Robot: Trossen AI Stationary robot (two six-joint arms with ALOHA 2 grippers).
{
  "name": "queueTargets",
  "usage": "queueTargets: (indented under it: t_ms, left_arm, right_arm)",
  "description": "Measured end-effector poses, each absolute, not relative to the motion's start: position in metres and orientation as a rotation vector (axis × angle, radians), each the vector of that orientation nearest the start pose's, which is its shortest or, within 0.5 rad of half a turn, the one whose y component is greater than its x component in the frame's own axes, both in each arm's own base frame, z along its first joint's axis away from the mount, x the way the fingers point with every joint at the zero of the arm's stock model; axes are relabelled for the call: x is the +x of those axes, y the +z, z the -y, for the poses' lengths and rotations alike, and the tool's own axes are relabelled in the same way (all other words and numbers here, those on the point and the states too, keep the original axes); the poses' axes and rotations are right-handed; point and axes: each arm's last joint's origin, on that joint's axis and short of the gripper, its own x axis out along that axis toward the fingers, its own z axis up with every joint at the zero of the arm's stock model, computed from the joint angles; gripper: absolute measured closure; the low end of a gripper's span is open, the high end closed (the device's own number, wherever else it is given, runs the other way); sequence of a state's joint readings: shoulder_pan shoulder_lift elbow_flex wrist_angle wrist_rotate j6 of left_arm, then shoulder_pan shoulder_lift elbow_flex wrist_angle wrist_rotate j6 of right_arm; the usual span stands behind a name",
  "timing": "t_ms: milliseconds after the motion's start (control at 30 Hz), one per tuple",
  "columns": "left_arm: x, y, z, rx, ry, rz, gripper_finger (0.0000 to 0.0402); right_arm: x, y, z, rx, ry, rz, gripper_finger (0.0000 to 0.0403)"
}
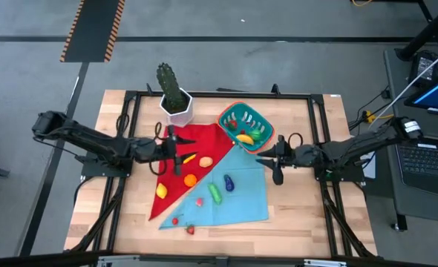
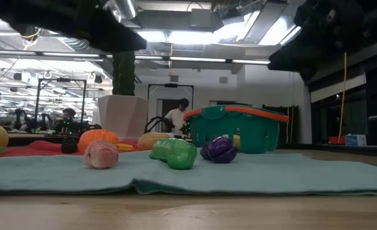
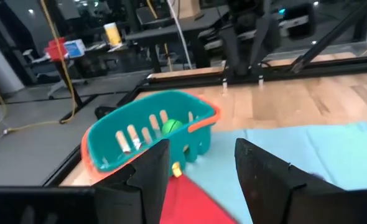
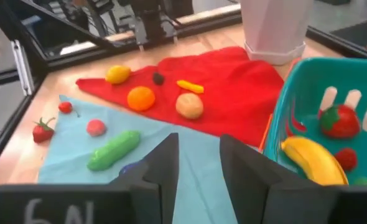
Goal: Build produce basket
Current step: Put the purple eggplant into the blue basket
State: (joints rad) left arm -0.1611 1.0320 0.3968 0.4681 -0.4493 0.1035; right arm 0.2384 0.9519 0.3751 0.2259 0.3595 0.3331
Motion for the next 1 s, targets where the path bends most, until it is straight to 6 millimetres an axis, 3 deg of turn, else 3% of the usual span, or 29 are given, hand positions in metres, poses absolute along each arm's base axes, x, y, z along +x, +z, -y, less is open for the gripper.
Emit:
queueTargets:
  t_ms: [233,567,800,1000]
  left_arm:
    - [0.193,0.200,0.028,0.116,0.292,-0.200,0.0229]
    - [0.188,0.198,0.045,0.108,0.209,-0.193,0.0229]
    - [0.184,0.198,0.057,0.098,0.201,-0.184,0.0229]
    - [0.181,0.198,0.066,0.106,0.160,-0.185,0.0229]
  right_arm:
    - [0.215,0.217,-0.073,0.221,-0.195,-0.414,0.0309]
    - [0.262,0.235,-0.122,0.245,-0.308,-0.654,0.0323]
    - [0.286,0.233,-0.156,0.270,-0.386,-0.716,0.0323]
    - [0.306,0.223,-0.171,0.337,-0.544,-0.816,0.0323]
